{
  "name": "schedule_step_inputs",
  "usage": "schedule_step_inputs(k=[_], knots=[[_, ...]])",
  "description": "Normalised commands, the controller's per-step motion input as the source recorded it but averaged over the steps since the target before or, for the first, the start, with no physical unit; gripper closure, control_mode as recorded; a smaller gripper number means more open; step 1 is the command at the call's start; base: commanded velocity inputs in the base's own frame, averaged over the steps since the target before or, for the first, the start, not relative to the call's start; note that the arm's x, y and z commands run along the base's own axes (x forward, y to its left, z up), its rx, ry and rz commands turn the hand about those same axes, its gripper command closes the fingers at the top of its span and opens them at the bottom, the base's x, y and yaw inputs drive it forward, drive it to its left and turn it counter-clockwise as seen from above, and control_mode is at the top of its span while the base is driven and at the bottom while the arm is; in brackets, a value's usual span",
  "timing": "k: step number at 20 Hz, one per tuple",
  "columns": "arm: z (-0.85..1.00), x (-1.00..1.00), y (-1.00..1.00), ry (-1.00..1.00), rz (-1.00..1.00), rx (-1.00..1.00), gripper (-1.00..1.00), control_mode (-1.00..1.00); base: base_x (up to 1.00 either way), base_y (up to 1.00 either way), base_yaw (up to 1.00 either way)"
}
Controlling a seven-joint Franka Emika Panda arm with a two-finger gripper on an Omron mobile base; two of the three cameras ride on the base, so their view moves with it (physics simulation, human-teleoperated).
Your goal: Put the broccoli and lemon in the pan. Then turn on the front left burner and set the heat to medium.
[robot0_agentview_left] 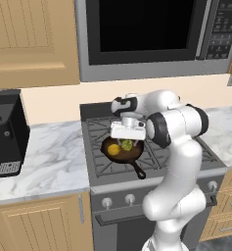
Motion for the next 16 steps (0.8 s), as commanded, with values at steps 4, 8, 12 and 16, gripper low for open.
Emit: schedule_step_inputs(k=[4, 8, 12, 16], knots=[[0.04, -0.21, 0.00, -0.30, 0.00, 0.00, -1.00, -1.00, 0.00, 0.00, 0.00], [0.09, -0.43, 0.00, -0.41, 0.00, 0.00, -1.00, -1.00, 0.00, 0.00, 0.00], [0.19, -0.46, 0.00, -0.47, 0.00, 0.00, -1.00, -1.00, 0.00, 0.00, 0.00], [0.35, -0.47, 0.00, -0.45, -0.02, 0.00, -1.00, -1.00, 0.00, 0.00, 0.00]])
